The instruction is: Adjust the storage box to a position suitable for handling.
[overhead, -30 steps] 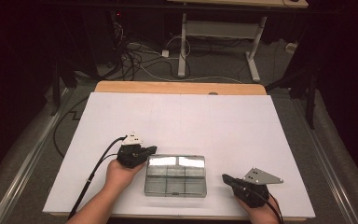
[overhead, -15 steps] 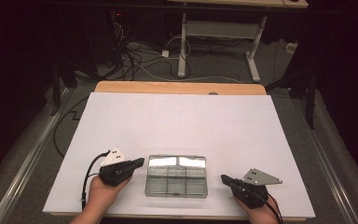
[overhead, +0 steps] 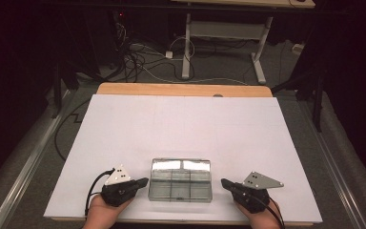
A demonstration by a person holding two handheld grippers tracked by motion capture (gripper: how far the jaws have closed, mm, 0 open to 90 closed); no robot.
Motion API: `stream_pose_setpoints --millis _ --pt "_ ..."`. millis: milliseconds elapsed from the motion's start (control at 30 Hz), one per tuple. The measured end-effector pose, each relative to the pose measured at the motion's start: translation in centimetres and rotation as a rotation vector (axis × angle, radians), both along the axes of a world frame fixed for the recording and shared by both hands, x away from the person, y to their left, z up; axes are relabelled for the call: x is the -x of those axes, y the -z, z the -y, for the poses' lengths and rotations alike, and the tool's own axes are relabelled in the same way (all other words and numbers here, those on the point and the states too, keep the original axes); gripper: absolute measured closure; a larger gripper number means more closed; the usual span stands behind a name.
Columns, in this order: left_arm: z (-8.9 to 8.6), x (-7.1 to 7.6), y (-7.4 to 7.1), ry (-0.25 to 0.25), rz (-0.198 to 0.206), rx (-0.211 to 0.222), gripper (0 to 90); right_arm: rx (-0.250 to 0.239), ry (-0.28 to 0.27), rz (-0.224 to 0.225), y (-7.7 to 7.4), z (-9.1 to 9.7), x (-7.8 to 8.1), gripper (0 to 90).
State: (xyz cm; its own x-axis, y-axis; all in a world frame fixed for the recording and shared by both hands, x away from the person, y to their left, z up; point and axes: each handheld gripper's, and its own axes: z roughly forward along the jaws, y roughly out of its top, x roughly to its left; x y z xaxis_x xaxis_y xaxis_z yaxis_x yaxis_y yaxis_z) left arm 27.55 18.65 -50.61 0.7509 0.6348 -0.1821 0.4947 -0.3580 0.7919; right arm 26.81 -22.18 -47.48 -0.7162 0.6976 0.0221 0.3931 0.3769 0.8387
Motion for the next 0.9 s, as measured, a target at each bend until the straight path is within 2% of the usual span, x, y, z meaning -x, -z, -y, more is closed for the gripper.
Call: stream_pose_setpoints --millis 200,467,767,833,900 --pt "0.3 -0.2 0.0 0.026 -0.01 -0.003 87.6 -0.008 0.001 0.001 -0.2 -0.7 -0.5 90.0" --pt "0.4 -0.4 0.0 0.024 -0.018 0.001 87.7 -0.018 -0.013 0.025 -1.1 -1.7 -0.9 90.0" --pt "0.6 -0.6 0.0 0.022 -0.018 -0.006 87.6 -0.03 -0.057 0.049 -2.3 -3.3 -1.5 90.0" --pt "0.5 -0.7 -0.1 0.018 -0.012 0.014 87.5 -0.036 -0.073 0.052 -2.5 -4.0 -1.9 90.0" --pt "0.4 -0.7 -0.1 0.012 -0.001 0.017 87.3 -0.04 -0.089 0.051 -2.6 -4.6 -2.1 90.0"
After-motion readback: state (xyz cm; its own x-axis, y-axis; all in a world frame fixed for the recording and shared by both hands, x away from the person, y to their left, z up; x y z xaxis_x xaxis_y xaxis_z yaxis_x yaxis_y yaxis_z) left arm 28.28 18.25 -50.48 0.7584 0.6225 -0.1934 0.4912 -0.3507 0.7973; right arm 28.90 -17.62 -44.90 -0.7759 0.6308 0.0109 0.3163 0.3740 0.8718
